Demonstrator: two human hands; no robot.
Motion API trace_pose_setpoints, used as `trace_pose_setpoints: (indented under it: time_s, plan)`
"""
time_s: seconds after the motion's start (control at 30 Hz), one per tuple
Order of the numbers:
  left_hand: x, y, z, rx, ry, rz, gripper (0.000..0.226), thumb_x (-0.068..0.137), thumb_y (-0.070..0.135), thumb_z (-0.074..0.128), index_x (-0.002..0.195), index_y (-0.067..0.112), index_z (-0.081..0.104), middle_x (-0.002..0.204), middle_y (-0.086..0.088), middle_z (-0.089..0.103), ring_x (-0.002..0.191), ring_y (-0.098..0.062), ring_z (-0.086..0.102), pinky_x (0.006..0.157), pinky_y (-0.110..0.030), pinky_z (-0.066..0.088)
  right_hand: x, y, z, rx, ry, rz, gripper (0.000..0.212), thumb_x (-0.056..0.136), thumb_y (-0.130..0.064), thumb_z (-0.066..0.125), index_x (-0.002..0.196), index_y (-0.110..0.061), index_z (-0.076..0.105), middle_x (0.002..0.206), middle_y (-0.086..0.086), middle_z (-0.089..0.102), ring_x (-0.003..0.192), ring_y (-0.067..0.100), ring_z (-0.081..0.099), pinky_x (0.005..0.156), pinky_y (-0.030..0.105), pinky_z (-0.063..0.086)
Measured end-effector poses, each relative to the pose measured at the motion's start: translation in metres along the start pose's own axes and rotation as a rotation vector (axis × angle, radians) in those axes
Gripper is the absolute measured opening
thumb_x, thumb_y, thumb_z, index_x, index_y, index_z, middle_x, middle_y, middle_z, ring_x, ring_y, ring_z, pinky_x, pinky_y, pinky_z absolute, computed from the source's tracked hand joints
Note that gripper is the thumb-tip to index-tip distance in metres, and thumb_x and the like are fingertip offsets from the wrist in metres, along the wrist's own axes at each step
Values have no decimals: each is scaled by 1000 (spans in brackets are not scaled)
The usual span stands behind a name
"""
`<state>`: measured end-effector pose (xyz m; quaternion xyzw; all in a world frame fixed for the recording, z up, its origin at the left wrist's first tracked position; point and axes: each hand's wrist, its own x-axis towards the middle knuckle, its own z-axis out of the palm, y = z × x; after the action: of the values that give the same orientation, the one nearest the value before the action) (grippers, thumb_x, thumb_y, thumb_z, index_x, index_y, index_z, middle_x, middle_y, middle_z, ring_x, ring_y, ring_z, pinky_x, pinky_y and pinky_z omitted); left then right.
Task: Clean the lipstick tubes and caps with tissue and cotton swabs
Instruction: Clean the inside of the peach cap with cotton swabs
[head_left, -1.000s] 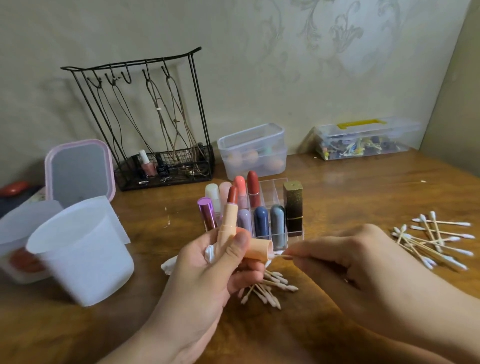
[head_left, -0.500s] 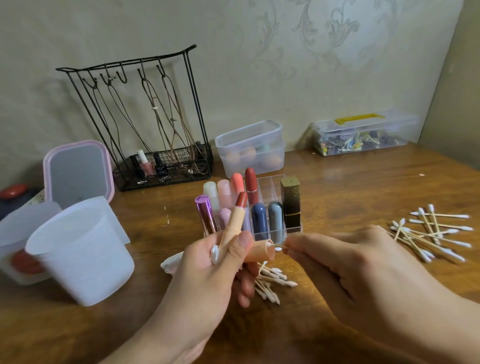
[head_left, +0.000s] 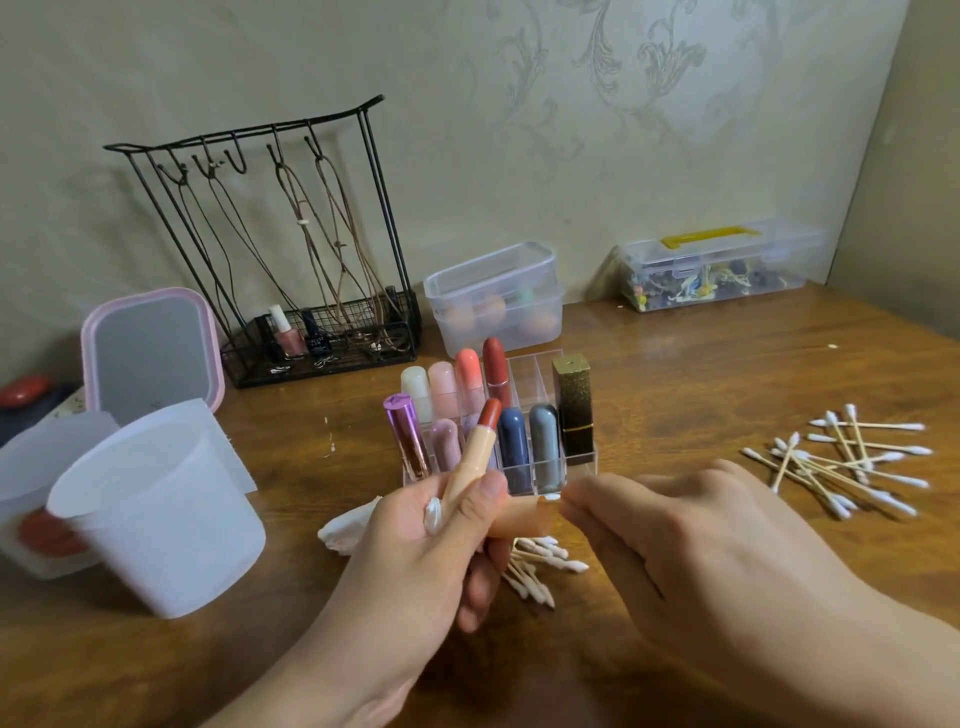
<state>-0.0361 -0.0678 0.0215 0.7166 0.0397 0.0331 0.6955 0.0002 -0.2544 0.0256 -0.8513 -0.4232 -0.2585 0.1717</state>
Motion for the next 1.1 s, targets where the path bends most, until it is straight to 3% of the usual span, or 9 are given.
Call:
trace_pose_setpoints:
  time_s: [0.1,0.2,0.33,0.53,0.7,0.83,0.97,1.1]
  plan:
    - [1,-1,-2,49,11,9,54,73,54,60,87,1,62,58,-10,53,46,-16,45,39,-22,35,-1,-2,1,44,10,-77,13,71,-15,74,81,-15,66,56,-1,54,42,31,39,36,30,28]
    - [1,-1,-3,82,9,15,50,74,53,60,88,5,64,57,-10,53,46,-16,47,41,-23,38,-2,-2,2,63,-95,-136,12,74,-16,74,81,-17,63,55,-2,47,42,28,35,35,34,30]
    - [1,2,-6,75,-10,30,45,74,50,60,91,9,64,58,-9,53,44,-13,44,38,-20,35,-1,-1,1,15,-104,-32,21,77,-22,70,68,-20,50,53,-6,28,39,27,26,33,30,26]
    - [0,-1,-3,125,-13,36,41,71,59,60,80,19,66,58,-8,47,49,-19,39,43,-26,28,-1,-6,3,15,1,-15,11,72,-17,72,76,-16,61,52,-1,52,38,32,40,35,27,26]
    - [0,1,-8,152,7,75,40,73,56,58,86,20,67,55,-6,50,48,-15,44,43,-24,36,-3,-4,7,99,-115,-115,16,76,-17,73,91,-17,66,57,0,53,43,32,37,34,38,34]
    - [-1,6,-9,-125,-27,-12,28,75,41,61,80,14,70,56,-8,50,43,-10,41,37,-18,34,1,-4,2,75,-31,-75,8,82,-26,67,78,-20,63,54,-5,49,43,28,40,35,31,33]
    - [7,6,-14,-448,-74,-65,28,77,40,69,69,13,72,62,-8,53,40,-7,40,33,-15,30,3,-6,-8,139,136,2,25,96,-38,49,90,-26,70,72,-10,69,55,24,64,40,33,48]
    - [20,0,-20,-609,-189,-66,41,55,40,91,68,11,65,62,-9,52,37,-8,42,30,-18,35,2,-5,-10,239,216,57,23,97,-38,49,98,-29,70,82,-13,71,60,20,67,45,34,51]
